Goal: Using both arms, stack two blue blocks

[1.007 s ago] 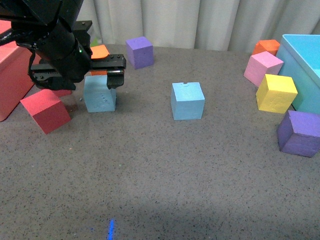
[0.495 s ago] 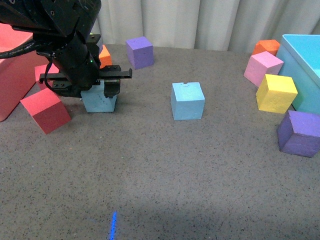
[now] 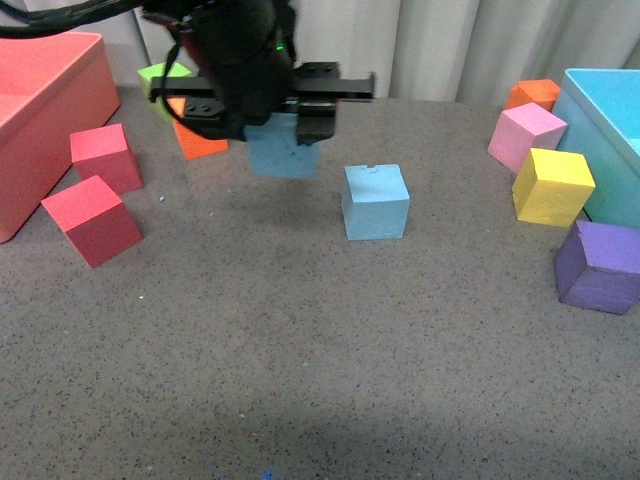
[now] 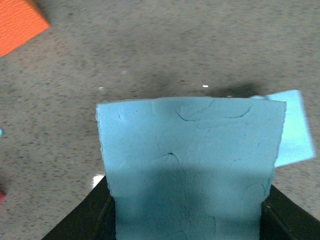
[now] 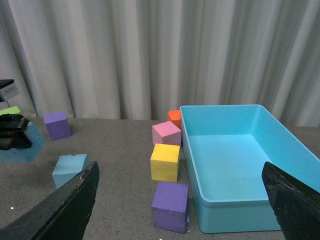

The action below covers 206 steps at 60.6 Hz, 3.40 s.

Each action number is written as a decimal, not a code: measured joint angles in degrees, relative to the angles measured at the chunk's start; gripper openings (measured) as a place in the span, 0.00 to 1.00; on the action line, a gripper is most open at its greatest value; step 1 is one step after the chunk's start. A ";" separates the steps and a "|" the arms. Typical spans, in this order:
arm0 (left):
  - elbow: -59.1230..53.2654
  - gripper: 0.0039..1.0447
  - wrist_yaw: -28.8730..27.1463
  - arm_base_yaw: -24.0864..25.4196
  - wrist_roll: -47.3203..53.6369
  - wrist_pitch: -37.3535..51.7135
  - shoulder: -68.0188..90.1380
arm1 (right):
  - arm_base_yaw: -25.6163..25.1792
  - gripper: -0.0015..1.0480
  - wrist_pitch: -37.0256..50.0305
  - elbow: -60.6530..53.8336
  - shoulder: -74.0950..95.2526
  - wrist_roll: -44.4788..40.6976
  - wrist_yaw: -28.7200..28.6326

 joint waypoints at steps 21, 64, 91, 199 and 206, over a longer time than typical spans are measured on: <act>9.49 0.46 -4.04 -8.09 -5.31 -7.54 5.33 | 0.00 0.91 0.00 0.00 0.00 0.00 0.00; 20.24 0.45 -6.34 -8.83 -7.82 -12.83 13.11 | 0.00 0.91 0.00 0.00 0.00 0.00 0.00; 20.39 0.94 -6.21 -8.70 -7.80 -12.61 13.49 | 0.00 0.91 0.00 0.00 0.00 0.00 0.00; -85.61 0.03 8.52 26.34 15.08 55.54 -81.90 | 0.00 0.91 -0.04 0.00 0.00 0.00 0.00; -85.64 0.03 8.52 26.40 15.08 51.12 -86.90 | 0.00 0.91 -0.04 0.00 0.00 0.00 0.00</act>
